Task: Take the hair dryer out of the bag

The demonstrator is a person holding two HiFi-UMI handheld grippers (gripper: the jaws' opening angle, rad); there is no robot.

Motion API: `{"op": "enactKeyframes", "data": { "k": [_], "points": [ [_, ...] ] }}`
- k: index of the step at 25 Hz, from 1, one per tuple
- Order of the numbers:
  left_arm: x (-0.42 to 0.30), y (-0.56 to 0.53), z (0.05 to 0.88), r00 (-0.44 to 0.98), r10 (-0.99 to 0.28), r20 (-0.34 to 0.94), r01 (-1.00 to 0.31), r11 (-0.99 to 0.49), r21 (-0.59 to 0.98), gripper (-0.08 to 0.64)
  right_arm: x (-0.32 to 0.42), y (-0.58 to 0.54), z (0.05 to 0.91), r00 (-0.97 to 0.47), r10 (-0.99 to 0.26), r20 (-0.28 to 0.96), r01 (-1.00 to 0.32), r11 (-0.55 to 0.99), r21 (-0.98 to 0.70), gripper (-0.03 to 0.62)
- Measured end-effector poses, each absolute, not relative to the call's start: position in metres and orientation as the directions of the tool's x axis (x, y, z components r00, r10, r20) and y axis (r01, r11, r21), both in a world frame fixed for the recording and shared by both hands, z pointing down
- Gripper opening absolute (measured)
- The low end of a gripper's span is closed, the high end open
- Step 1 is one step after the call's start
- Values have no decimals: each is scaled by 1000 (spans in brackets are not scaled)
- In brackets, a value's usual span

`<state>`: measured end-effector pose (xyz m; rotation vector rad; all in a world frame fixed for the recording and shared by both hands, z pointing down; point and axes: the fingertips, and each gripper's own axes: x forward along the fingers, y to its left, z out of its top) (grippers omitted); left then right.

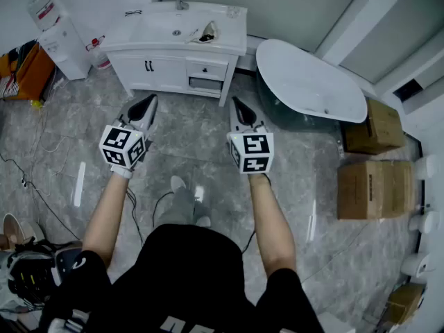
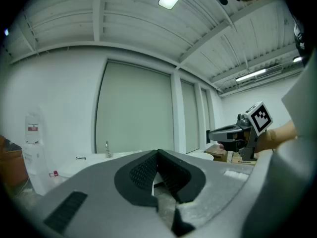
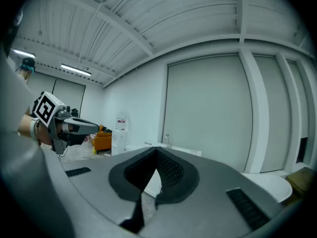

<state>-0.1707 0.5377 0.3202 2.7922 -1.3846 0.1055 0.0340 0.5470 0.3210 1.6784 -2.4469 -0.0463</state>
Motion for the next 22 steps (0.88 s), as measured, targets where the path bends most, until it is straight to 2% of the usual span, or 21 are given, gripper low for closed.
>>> {"op": "enactKeyframes", "data": {
  "k": [22],
  "points": [
    [-188,262,349,656,-744,124,-751,-660,15,-3,28,293,351,-277,-945,172,-945,301,127,-6]
  ]
}}
